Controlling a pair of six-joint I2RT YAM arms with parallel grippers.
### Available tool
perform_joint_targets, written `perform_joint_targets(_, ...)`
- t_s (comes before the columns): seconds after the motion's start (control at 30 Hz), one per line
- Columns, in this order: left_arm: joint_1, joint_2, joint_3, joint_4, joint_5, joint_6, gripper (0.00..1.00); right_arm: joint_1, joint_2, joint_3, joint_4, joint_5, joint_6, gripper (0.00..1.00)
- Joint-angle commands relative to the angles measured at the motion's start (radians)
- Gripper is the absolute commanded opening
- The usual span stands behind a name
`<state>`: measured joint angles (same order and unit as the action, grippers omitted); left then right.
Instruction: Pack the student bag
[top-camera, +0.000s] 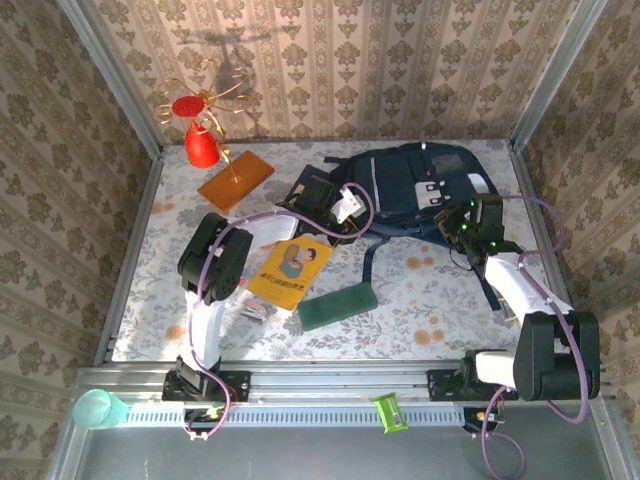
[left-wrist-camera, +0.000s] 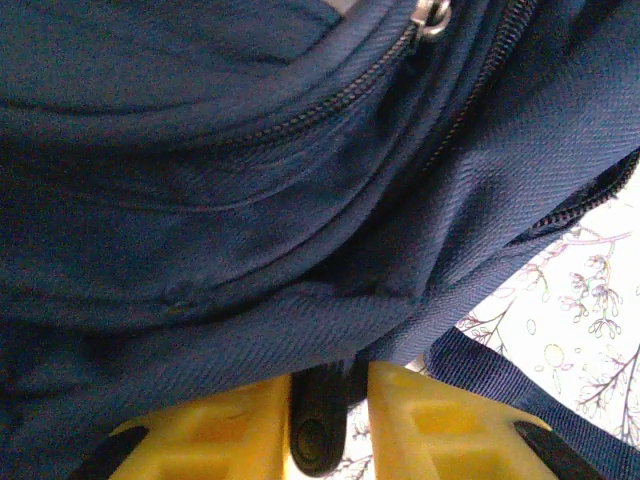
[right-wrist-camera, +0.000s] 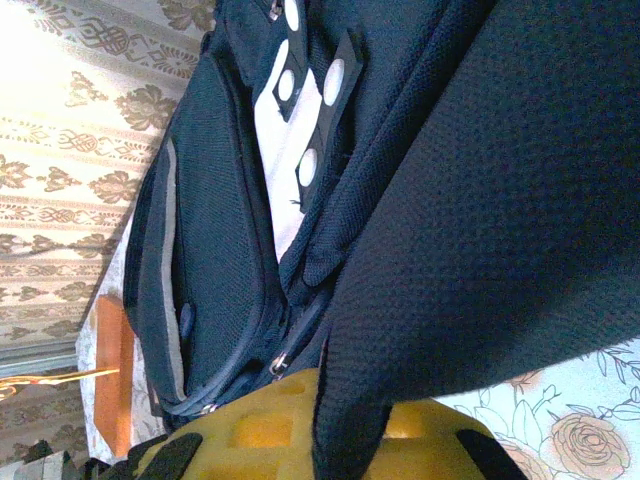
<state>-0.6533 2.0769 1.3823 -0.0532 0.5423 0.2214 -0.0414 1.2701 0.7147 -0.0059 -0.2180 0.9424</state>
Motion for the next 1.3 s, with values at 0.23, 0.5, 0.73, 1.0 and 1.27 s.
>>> perform_joint_targets(0.23,0.009,-0.001,0.018,-0.032,0.086,-0.019,0.12,0.0,-0.011,0.02,0.063,-0.025,0.0,0.09)
perform_joint_targets(0.5,0.009,0.018,0.037,-0.033,0.087,-0.05,0.07,0.0,-0.005,0.02,0.069,-0.026,0.004,0.09)
perform_joint_targets(0.73,0.006,0.037,0.057,-0.046,0.045,-0.053,0.14,0.0,-0.006,0.018,0.069,-0.026,0.004,0.09)
perform_joint_targets(1.0,0.002,0.063,0.082,-0.067,0.019,-0.039,0.2,0.0,-0.009,0.017,0.069,-0.029,0.006,0.09)
perform_joint_targets(1.27,-0.003,0.092,0.102,-0.073,0.003,-0.034,0.19,0.0,-0.021,0.018,0.056,-0.026,0.002,0.09)
